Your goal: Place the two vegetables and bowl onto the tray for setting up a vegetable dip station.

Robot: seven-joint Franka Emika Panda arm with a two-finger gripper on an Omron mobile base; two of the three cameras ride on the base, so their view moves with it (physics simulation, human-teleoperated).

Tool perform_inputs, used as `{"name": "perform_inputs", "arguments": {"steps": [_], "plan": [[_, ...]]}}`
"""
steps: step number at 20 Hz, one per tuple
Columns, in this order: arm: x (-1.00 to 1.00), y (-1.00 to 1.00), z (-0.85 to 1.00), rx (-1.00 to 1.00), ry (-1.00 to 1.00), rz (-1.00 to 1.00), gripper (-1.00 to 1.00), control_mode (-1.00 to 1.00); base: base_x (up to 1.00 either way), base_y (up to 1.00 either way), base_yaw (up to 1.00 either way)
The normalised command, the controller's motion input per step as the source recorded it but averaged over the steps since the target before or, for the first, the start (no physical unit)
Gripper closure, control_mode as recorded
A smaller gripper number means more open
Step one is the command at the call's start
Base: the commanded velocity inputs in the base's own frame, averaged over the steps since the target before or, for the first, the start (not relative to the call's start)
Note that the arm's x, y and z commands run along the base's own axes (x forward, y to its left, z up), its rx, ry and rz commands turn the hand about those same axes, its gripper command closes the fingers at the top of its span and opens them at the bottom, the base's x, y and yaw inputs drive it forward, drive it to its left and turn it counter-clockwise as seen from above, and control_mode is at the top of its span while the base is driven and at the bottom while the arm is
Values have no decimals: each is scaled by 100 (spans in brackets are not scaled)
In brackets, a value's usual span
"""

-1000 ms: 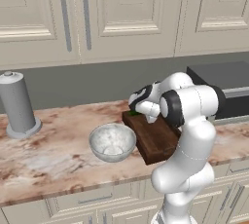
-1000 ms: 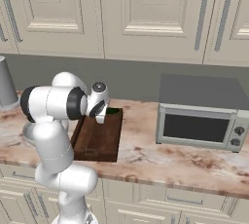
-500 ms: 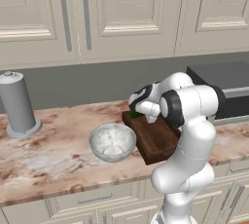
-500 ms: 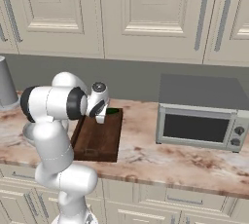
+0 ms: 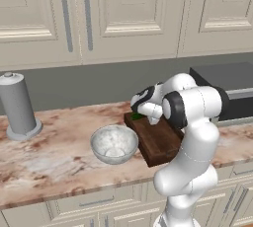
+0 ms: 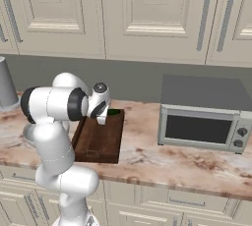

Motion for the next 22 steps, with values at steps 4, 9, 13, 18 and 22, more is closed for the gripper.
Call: {"name": "perform_inputs", "arguments": {"steps": [4,9,13,18,22], "plan": [[-18,-10,14,0,0,0,-100,-100,0,0,0],[-23,-9,24,0,0,0,-100,-100,0,0,0],[-25,-11,34,0,0,0,-100,-100,0,0,0],[-38,-13,38,0,3,1,-100,-100,0,0,0],[-68,-5,24,-3,1,9,-100,-100,0,0,0]]}}
